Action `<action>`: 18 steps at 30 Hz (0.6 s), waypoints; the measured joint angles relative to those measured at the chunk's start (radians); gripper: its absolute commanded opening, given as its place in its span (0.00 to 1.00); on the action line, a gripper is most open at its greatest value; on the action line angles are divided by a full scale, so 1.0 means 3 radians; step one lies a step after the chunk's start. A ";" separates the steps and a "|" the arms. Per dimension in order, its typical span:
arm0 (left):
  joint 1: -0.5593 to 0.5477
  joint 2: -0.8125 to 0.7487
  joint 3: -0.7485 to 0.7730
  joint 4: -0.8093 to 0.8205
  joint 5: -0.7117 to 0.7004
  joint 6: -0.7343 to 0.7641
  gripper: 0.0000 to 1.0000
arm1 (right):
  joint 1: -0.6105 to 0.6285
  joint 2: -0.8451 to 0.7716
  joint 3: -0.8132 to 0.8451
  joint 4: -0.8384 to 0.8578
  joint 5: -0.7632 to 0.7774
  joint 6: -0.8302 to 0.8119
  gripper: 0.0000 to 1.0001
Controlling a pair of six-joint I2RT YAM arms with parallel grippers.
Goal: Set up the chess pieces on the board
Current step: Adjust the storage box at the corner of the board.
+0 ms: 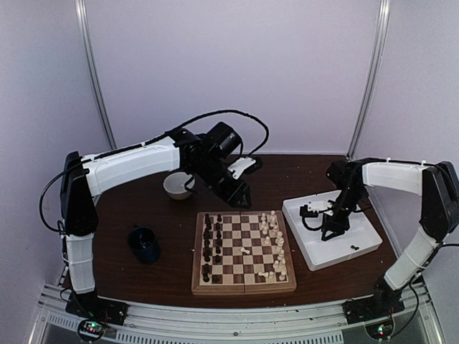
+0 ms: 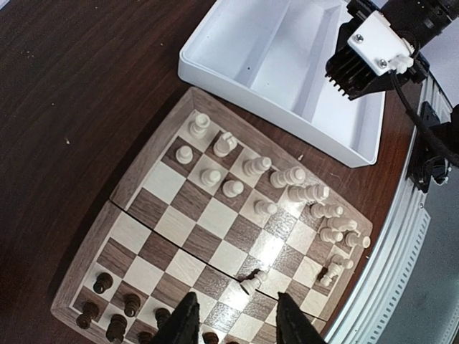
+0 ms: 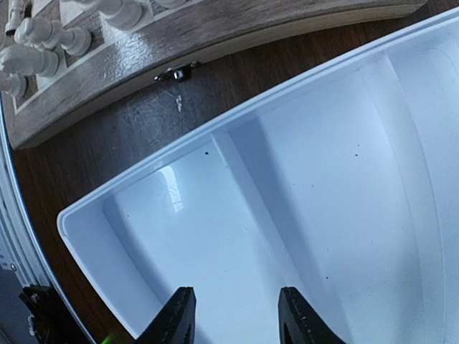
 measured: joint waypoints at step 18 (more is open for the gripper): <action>0.0000 0.0000 0.0000 0.0020 0.0069 0.0000 0.36 | 0.0052 0.0432 0.0159 0.0379 0.0537 -0.0112 0.05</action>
